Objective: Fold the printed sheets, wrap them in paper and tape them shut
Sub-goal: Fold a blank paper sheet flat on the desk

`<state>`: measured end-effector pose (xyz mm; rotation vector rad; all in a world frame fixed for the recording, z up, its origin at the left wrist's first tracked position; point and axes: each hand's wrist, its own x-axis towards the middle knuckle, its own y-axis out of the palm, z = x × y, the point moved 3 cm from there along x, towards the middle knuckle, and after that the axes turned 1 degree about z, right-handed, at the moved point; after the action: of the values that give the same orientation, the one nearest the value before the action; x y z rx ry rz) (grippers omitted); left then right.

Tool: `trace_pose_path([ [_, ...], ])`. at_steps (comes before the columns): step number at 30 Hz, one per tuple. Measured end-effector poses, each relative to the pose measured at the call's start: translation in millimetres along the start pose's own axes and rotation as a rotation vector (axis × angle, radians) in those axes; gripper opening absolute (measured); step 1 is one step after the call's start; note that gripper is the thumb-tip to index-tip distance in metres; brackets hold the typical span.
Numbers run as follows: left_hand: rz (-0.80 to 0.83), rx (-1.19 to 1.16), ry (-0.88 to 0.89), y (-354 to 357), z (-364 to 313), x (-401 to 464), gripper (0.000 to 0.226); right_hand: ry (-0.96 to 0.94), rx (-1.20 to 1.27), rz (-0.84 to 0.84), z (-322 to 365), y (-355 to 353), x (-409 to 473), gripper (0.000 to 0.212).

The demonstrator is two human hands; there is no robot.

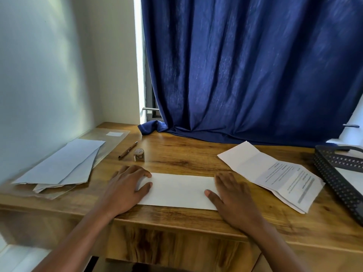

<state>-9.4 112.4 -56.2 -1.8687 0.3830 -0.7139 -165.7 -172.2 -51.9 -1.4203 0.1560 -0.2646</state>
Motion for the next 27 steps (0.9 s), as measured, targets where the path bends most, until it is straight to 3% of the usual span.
trace_pose_path([
  [2, 0.006, -0.004, -0.004, 0.0, 0.7, 0.2, 0.059, -0.013, -0.004, 0.113, 2.6, 2.2, -0.5, 0.106],
  [5, 0.008, -0.038, 0.007, -0.2, 2.7, 1.0, 0.049, -0.008, -0.012, 0.122, 2.8, 0.9, -0.5, 0.113],
  [8, -0.021, -0.228, -0.038, -9.7, 5.2, 3.2, 0.015, -0.005, -0.031, 0.127, 3.7, 0.8, -1.0, 0.116],
  [10, -0.097, -0.335, -0.079, -23.1, 10.5, 10.3, 0.025, -0.004, -0.033, 0.133, 4.8, -0.1, -1.0, 0.118],
  [13, -0.186, -0.23, -0.059, -47.8, 27.1, 33.5, 0.042, 0.003, -0.028, 0.13, 5.3, -1.6, -0.5, 0.12],
  [17, 0.04, -0.086, 0.058, -59.7, 43.6, 73.5, 0.073, 0.005, -0.006, 0.133, 4.6, -1.8, 0.0, 0.12],
  [20, 0.223, 0.035, 0.168, -52.8, 44.0, 97.2, 0.083, 0.001, 0.005, 0.141, 3.2, -1.4, -0.2, 0.112],
  [23, 0.33, 0.133, 0.157, -43.5, 46.0, 114.5, 0.077, 0.002, 0.006, 0.129, 2.9, -2.8, -1.1, 0.103],
  [27, 0.34, 0.182, 0.136, -38.3, 47.7, 130.0, 0.05, 0.003, 0.018, 0.122, 2.9, -2.1, -0.1, 0.118],
])
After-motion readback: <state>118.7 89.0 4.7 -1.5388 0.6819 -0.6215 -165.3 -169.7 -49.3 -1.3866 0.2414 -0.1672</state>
